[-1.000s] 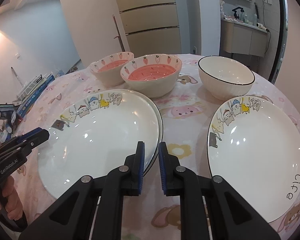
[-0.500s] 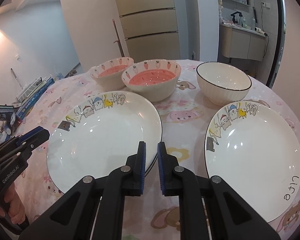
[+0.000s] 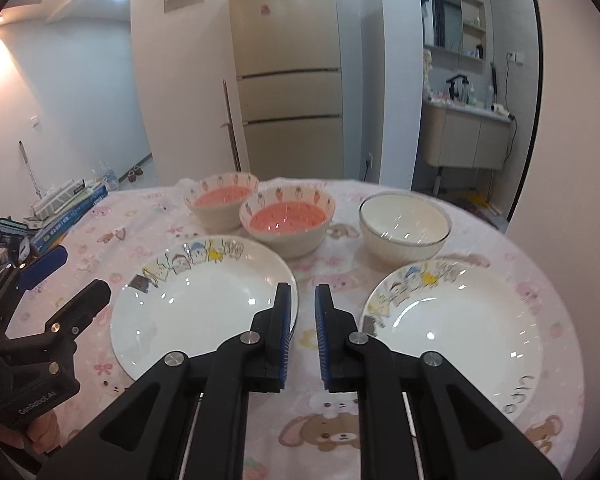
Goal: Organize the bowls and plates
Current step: 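Withdraw the left gripper and move it toward the next cartoon-rim plate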
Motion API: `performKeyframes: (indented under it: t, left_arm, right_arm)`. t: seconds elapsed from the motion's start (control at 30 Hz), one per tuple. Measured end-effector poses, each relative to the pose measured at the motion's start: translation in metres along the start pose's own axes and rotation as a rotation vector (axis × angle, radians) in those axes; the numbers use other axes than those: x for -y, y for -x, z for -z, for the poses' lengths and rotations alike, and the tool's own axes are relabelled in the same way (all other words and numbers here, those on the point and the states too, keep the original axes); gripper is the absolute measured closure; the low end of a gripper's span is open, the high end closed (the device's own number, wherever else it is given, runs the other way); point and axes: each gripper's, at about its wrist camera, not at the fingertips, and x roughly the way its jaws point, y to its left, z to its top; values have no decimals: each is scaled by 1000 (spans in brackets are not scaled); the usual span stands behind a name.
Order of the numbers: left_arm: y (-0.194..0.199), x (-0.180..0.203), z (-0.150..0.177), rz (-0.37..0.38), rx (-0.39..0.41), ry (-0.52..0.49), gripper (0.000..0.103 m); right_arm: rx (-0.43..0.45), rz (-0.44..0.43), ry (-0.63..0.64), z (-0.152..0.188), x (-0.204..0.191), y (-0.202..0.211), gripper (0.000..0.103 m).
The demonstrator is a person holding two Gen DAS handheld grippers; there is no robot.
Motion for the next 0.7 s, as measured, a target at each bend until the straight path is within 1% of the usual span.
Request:
performKeyframes:
  t: [0.03, 0.1, 0.13, 0.2, 0.23, 0.27, 0.33, 0.4, 0.47, 0.53, 0.63, 0.7]
  left_arm:
    - [5, 2, -5, 6, 12, 11, 18]
    - [17, 4, -17, 23, 45, 34, 17]
    - [24, 6, -24, 27, 66, 40, 15]
    - [37, 12, -35, 17, 121, 30, 5]
    - [42, 16, -40, 10, 148, 17, 0]
    - [47, 21, -43, 3, 174, 3, 0]
    - [54, 31, -50, 10, 199, -21, 0]
    - [57, 40, -57, 39, 202, -23, 0]
    - [58, 48, -62, 71, 203, -17, 0]
    - [57, 58, -67, 92, 200, -18, 0]
    - [52, 70, -72, 125, 181, -9, 0]
    - [45, 78, -73, 159, 153, -5, 0]
  right_arm:
    - [12, 1, -7, -3, 4, 8, 91]
    - [45, 11, -22, -11, 14, 28, 86]
    - [60, 21, -24, -13, 18, 36, 83]
    - [97, 57, -24, -17, 28, 55, 77]
    - [112, 69, -23, -17, 32, 63, 72]
    - [128, 79, -22, -18, 36, 72, 66]
    - [154, 98, -21, -18, 45, 88, 59]
    - [182, 124, -22, -18, 53, 103, 54]
    - [216, 148, -26, -17, 61, 118, 39]
    - [243, 167, -25, -16, 66, 130, 33]
    - [273, 200, -21, -12, 76, 143, 27]
    - [279, 228, -32, -8, 85, 146, 27]
